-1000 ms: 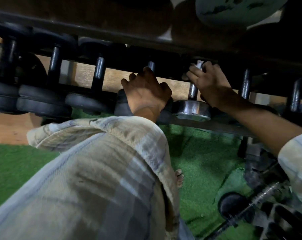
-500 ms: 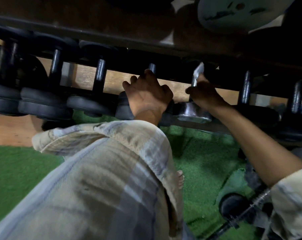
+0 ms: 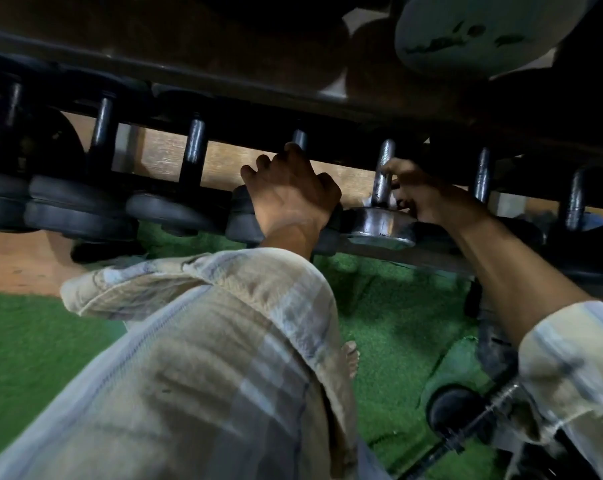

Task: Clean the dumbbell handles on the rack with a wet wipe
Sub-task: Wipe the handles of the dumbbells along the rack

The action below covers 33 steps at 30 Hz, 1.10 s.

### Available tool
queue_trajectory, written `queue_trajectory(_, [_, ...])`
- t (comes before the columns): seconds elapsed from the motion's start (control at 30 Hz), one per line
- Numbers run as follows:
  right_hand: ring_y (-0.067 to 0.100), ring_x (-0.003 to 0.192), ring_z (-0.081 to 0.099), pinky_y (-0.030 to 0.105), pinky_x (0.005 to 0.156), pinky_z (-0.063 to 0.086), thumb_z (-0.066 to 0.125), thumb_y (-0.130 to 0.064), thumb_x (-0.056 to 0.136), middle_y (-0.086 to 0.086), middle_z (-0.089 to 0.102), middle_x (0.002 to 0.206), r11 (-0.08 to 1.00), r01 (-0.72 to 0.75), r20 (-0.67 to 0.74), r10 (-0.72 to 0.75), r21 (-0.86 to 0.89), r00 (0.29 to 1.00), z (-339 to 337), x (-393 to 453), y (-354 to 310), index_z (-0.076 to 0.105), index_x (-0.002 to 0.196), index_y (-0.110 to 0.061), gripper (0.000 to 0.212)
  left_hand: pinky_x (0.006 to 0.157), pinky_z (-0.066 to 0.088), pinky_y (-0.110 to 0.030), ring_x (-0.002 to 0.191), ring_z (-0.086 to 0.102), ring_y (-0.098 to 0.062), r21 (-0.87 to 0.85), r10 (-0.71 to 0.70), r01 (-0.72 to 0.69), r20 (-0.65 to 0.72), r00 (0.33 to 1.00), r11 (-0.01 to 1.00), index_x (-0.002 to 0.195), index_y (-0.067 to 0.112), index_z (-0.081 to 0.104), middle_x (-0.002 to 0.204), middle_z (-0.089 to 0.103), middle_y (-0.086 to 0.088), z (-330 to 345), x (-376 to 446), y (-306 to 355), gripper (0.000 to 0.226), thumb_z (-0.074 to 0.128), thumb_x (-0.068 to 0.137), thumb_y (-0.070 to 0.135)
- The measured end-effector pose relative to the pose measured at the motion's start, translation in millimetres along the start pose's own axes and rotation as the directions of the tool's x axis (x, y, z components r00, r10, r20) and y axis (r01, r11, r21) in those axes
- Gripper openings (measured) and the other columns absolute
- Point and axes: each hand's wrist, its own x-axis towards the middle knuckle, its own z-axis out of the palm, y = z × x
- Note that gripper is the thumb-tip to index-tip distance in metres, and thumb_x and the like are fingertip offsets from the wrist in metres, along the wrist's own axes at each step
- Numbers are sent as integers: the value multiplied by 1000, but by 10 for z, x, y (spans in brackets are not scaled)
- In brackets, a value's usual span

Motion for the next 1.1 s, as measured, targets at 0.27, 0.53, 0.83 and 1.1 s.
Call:
queue_trajectory(0.27, [38, 115, 60, 26, 71, 41, 61, -19, 93, 26, 58, 129, 722, 6, -167, -169, -692, 971, 239, -419, -275, 47, 135, 11, 54, 98, 39, -48, 104, 61, -34, 26, -8, 8, -11, 1000, 1000, 120, 12, 57, 106, 72, -12, 24, 4, 3, 45, 49, 88, 42])
queue_trajectory(0.53, [37, 105, 63, 32, 71, 38, 71, -16, 83, 17, 63, 111, 358, 173, 12, -410, -918, 912, 309, -551, -492, 59, 115, -2, 37, 83, 41, -44, 91, 63, -35, 9, -78, 81, -186, 979, 997, 102, 13, 60, 88, 70, -10, -18, -74, -13, 27, 52, 83, 30])
queue_trajectory(0.83, [14, 92, 66, 20, 78, 46, 73, -27, 92, -1, 70, 97, 546, 599, 219, -605, -586, 765, 550, -556, -668, 62, 102, -21, 16, 93, 39, -49, 111, 52, -36, -447, -800, 672, -218, 559, 591, 109, 12, 59, 116, 59, -13, 46, -315, -43, 37, 38, 82, 27])
queue_trajectory(1.1, [3, 92, 62, -10, 77, 27, 74, 11, 78, -16, 65, 76, 75, 937, 547, -795, -341, 263, 773, -490, -740, 79, 107, -2, 32, 88, 40, -50, 109, 52, -37, -601, -866, 638, -212, 452, 481, 100, 8, 61, 111, 60, -15, 114, -273, -47, 28, 46, 83, 23])
